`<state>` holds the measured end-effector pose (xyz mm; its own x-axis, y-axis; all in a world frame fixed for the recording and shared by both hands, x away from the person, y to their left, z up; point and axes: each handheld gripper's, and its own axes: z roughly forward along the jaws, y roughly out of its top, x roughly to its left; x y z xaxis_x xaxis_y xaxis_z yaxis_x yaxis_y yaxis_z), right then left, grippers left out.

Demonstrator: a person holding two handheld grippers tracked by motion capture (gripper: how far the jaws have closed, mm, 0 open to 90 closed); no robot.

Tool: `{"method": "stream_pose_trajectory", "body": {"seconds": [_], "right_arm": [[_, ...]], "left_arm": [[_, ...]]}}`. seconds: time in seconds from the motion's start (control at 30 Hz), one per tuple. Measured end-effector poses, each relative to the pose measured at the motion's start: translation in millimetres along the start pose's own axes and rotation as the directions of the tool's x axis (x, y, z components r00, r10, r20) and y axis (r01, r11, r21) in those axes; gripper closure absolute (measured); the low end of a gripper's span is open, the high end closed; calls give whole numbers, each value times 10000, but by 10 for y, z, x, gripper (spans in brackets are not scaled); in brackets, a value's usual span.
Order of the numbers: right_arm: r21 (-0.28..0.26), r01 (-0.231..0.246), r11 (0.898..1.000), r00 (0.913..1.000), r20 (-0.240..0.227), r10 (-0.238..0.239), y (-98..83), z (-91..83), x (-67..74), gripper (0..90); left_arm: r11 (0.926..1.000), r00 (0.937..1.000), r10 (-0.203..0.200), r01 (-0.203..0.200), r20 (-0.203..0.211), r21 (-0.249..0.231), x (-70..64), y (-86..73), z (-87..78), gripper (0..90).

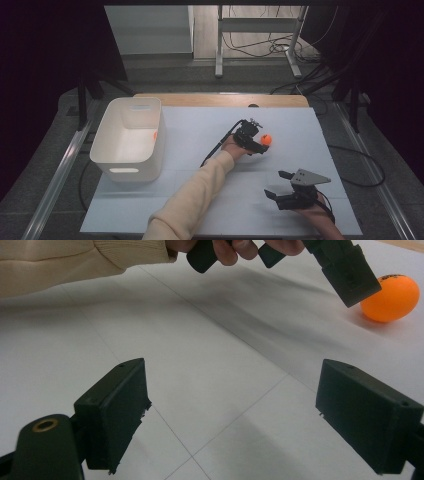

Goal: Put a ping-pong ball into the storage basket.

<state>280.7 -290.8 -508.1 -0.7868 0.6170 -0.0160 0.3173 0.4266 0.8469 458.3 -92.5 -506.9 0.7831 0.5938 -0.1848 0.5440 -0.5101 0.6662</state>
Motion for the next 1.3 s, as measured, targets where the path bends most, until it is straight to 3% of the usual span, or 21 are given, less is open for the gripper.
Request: {"method": "stream_pose_trajectory", "body": {"seconds": [1.3], "right_arm": [[-3, -48, 10000, 10000, -3, 48, -2, 3, -8, 141]], "left_arm": [[10000, 10000, 20, -20, -14, -6, 25, 102, 103, 185]]}}
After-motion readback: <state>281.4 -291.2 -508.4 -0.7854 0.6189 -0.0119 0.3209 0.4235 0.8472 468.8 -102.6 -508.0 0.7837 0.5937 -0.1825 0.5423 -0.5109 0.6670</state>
